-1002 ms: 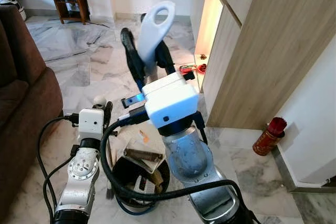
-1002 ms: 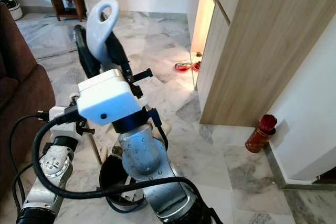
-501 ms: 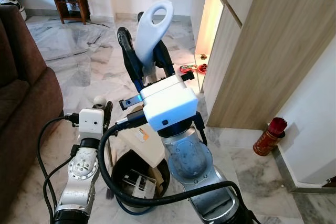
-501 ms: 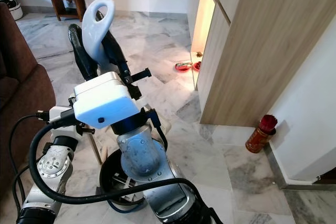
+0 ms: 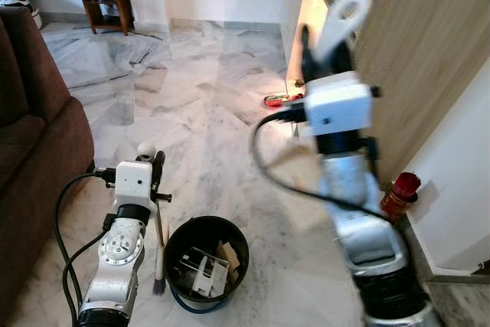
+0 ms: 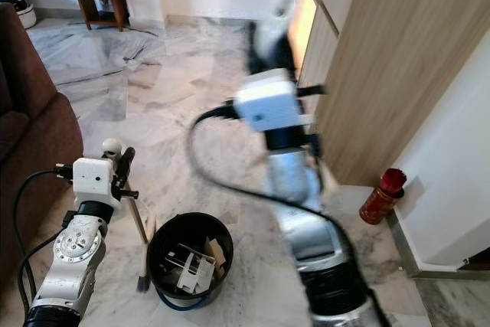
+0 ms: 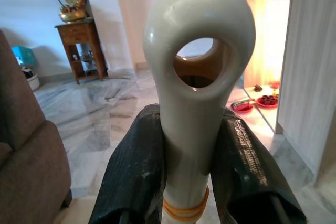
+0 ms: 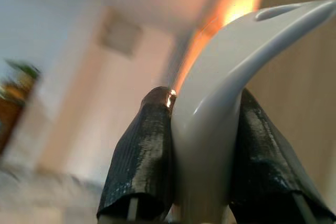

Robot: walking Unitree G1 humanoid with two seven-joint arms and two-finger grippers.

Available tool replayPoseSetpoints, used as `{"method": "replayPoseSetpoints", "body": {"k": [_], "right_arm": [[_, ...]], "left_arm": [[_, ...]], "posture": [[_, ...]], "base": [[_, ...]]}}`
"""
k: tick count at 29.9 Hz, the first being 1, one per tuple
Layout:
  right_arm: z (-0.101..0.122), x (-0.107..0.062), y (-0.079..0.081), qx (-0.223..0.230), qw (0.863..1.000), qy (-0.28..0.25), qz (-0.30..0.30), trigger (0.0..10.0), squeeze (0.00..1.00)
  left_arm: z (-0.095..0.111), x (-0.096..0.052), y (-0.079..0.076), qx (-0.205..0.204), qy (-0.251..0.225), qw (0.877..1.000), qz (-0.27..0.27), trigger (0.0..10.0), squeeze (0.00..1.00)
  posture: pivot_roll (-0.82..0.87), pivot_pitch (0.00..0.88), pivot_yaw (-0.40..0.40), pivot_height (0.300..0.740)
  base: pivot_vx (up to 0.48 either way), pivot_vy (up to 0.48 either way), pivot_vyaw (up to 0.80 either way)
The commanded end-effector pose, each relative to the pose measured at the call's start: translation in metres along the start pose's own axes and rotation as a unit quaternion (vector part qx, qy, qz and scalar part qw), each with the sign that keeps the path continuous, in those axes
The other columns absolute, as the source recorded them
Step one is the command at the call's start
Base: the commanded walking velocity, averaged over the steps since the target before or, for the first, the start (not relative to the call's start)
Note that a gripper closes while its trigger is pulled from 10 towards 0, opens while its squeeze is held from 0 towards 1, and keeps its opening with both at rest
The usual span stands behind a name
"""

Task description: Sweep floor

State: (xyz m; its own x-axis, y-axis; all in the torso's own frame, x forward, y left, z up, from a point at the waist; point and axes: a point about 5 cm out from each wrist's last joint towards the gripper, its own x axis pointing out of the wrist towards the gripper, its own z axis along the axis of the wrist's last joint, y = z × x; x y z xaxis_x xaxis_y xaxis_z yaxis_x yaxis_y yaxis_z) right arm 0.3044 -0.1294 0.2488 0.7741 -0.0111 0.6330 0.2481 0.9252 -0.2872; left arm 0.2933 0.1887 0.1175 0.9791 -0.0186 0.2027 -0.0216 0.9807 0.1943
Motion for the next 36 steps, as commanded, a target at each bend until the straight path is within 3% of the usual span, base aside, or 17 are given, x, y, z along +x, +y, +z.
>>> {"method": "replayPoseSetpoints", "body": {"k": [1,8,16,22,27,36], "right_arm": [[-0.013,-0.004,-0.009,0.003,1.000,0.022,-0.015,10.0,0.00],[-0.055,-0.026,-0.023,0.022,0.992,0.110,-0.054,10.0,0.00],[-0.071,-0.036,-0.023,0.013,0.990,0.131,-0.047,10.0,0.00],[-0.087,-0.046,-0.023,0.037,0.984,0.164,-0.058,10.0,0.00],[-0.101,-0.056,-0.027,0.086,0.971,0.207,-0.085,10.0,0.00],[-0.106,-0.064,-0.027,0.087,0.968,0.221,-0.085,10.0,0.00]], "left_arm": [[0.010,0.002,0.001,0.007,-0.024,1.000,-0.008,10.0,0.00],[0.005,-0.005,0.002,0.005,-0.014,1.000,-0.014,10.0,0.00],[0.004,-0.014,0.001,0.001,-0.009,1.000,-0.027,10.0,0.00],[-0.005,-0.021,0.004,-0.023,0.016,1.000,-0.010,10.0,0.00],[-0.006,-0.021,0.000,-0.034,0.018,0.999,-0.009,10.0,0.00],[-0.005,-0.020,-0.005,-0.040,0.017,0.999,-0.021,10.0,0.00]], "posture": [[-0.08,0.034,-0.047,0.740],[-0.08,0.036,-0.040,0.740],[-0.08,0.035,-0.038,0.740],[-0.08,0.024,-0.043,0.740],[-0.08,0.012,-0.044,0.740],[-0.08,0.000,-0.043,0.740]], "base": [[0.000,0.000,0.00],[0.000,0.000,0.00],[0.000,0.000,0.00],[0.000,0.000,0.00],[0.000,0.000,0.00],[0.000,0.000,0.00]]}}
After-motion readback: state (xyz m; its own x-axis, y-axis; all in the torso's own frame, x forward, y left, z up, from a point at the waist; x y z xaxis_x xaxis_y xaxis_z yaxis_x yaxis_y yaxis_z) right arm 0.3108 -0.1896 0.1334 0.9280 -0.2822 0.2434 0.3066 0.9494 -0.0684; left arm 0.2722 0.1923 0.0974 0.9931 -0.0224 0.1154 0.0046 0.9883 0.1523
